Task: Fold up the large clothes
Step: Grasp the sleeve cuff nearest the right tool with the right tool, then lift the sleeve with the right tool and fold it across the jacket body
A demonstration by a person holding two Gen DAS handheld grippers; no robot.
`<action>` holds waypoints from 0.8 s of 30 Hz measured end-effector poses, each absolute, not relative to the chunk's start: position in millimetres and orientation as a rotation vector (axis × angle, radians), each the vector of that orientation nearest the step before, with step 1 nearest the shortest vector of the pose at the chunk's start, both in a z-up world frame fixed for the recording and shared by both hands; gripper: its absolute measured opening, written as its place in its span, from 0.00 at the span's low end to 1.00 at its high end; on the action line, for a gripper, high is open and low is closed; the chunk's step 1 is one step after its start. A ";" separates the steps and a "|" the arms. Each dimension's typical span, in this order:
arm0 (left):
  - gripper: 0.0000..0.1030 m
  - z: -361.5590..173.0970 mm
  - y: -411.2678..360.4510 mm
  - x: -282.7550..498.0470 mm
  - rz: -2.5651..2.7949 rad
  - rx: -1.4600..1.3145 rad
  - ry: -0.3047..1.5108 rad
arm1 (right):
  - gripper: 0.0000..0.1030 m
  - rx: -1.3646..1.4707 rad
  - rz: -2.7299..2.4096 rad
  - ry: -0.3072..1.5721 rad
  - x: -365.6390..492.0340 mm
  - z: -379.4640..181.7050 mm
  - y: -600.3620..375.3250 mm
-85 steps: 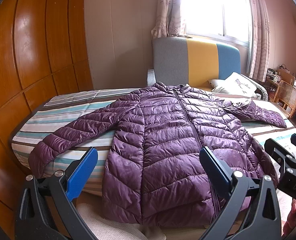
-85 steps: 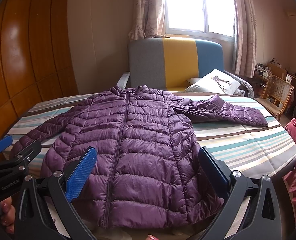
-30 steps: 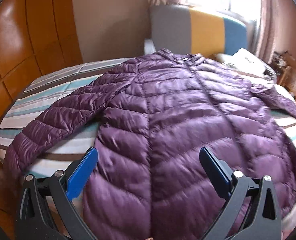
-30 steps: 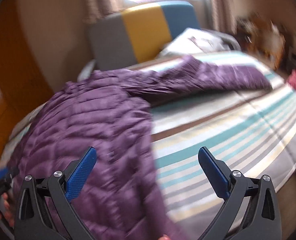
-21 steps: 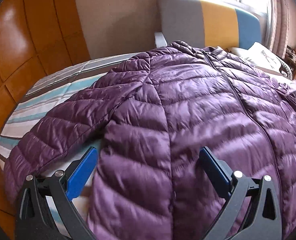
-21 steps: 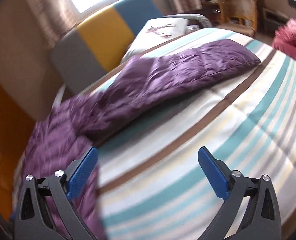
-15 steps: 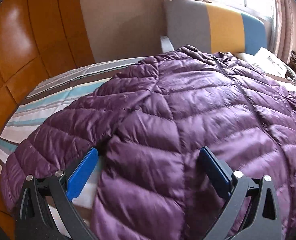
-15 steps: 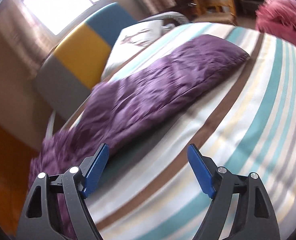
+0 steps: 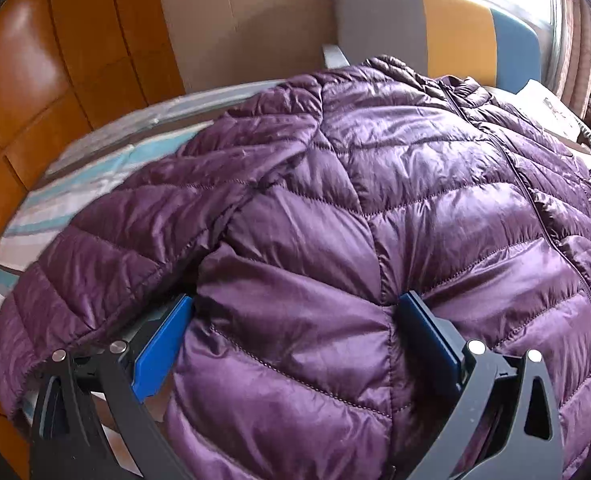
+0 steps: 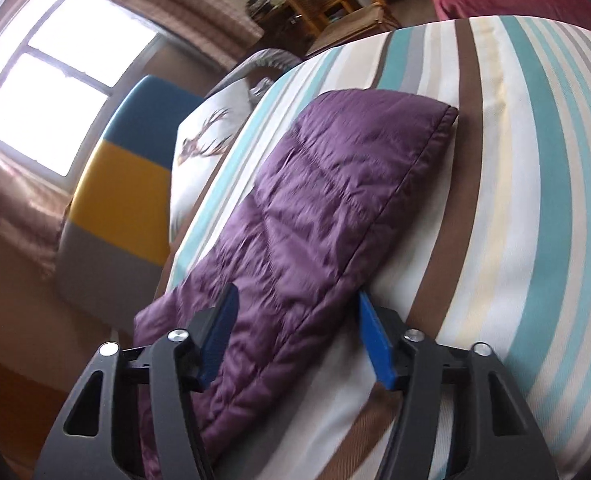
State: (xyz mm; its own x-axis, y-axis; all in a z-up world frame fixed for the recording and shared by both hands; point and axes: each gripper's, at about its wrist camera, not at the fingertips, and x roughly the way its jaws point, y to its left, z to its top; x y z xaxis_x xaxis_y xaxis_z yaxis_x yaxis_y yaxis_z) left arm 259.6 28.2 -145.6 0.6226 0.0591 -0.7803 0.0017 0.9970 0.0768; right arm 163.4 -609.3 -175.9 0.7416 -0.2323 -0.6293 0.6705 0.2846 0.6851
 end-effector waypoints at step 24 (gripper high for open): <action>0.98 -150.7 31.7 262.4 0.018 0.046 0.906 | 0.07 0.456 -0.492 0.509 226.7 -93.1 -494.0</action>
State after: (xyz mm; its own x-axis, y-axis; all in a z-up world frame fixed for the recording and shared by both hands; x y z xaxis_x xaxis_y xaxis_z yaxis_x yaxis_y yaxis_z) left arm 262.4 31.7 -150.7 0.6167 0.0351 -0.7864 0.0038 0.9989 0.0475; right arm 226.7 -494.0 -93.1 0.7643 -0.3262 -0.5563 0.5448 0.7881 0.2865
